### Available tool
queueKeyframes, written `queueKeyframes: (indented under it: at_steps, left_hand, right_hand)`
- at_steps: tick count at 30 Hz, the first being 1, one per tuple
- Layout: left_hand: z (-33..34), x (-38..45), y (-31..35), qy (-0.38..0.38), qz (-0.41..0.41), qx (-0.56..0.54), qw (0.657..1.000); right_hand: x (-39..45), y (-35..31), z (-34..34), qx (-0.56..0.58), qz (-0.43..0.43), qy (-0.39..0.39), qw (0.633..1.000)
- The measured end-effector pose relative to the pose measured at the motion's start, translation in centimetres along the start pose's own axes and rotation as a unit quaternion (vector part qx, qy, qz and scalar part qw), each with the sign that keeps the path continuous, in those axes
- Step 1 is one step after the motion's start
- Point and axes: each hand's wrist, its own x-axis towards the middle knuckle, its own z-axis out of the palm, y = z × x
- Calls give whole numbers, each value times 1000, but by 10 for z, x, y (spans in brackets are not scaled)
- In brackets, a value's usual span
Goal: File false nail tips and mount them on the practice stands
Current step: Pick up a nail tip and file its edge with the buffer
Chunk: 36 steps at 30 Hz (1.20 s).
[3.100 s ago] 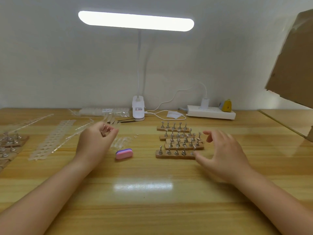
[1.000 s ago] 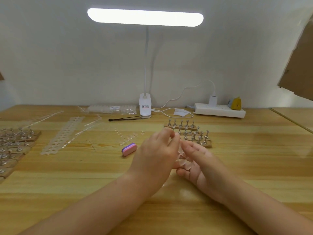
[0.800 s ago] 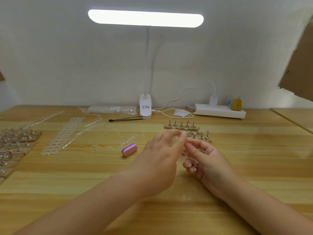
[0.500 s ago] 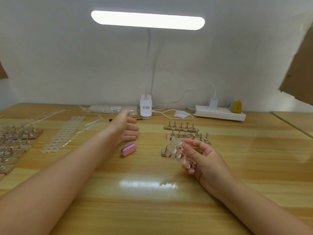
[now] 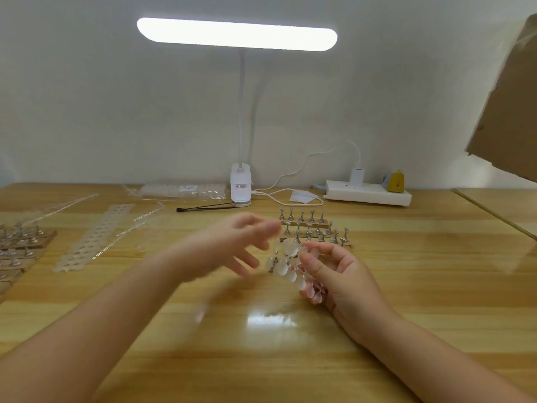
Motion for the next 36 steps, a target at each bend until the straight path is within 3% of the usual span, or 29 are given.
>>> queueKeyframes:
  at_steps: [3,8,11,14,18,22,28,33,36]
  left_hand:
    - [29,-4,1,13,44,22,999]
    - [5,14,-9,193,66,-38,978]
    - [-32,24,-32,328,12,1,945]
    - [-61,26,-60,392,-67,110,911]
    - [-71,26,-82,376,-87,232,893]
    - [-73,28,-89,391,-96,269,875]
    - [-67,14,-60,459,84,71,882]
    - [-18,-7,-20,325,131,-136,927]
    - [25,-16,-10,258,123,-169,943]
  right_hand:
    - [-2,0,1,-17,-13,-8,1000]
    - [1,1,3,28,14,32,999]
    - [0,0,1,17,20,15,1000]
    - [-1,1,0,-9,22,-18,1000]
    - [-1,3,-1,-37,20,-36,998]
    - [-1,3,-3,-38,17,-41,998]
    - [-5,0,-4,-49,1,-44,998]
    - [-9,-6,-2,-84,-32,-24,996]
    - [-11,-10,0,-82,-29,-25,996]
